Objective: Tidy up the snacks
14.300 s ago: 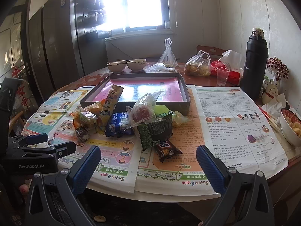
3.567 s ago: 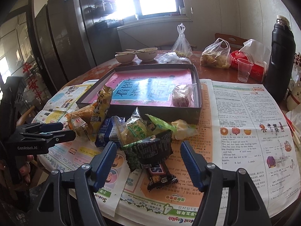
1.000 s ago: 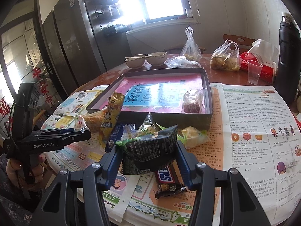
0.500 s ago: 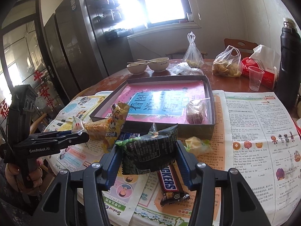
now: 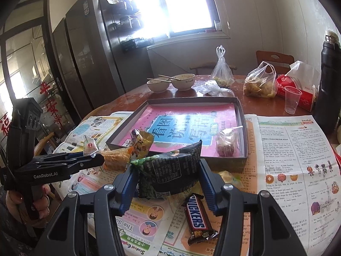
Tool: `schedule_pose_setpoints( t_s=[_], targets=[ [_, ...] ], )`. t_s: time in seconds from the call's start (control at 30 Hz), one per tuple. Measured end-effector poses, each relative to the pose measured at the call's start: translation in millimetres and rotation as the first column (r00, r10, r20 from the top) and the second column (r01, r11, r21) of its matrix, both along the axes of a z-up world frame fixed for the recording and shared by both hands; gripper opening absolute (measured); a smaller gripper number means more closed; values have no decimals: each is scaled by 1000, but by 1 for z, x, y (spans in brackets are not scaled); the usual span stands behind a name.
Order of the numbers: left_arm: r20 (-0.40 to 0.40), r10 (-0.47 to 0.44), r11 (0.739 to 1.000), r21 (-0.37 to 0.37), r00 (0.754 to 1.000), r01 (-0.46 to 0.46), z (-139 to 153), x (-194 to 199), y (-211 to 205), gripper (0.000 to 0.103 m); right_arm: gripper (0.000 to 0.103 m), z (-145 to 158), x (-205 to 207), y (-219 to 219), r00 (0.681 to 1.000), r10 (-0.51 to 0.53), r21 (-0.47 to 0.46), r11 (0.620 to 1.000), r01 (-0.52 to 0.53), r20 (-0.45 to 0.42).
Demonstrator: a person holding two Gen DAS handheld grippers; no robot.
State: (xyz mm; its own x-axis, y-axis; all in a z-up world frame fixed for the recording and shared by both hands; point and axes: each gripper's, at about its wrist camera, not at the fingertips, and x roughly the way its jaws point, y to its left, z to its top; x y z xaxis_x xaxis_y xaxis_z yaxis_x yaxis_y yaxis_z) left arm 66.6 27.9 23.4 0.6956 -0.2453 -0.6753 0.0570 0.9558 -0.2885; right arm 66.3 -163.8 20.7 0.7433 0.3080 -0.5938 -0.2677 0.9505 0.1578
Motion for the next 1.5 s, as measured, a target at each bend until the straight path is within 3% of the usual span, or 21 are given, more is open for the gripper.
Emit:
schedule_pose_setpoints(
  t_s=[0.87,1.5],
  targets=[
    [45,37,999,-23,998,-36,17,19,12,45,55,19,22,10,999,1,8,1000,-1,48],
    [54,57,998,-1,997,-57,25,51,16,45,55,35,50,-9,993,-68,48,997,63,101]
  ],
)
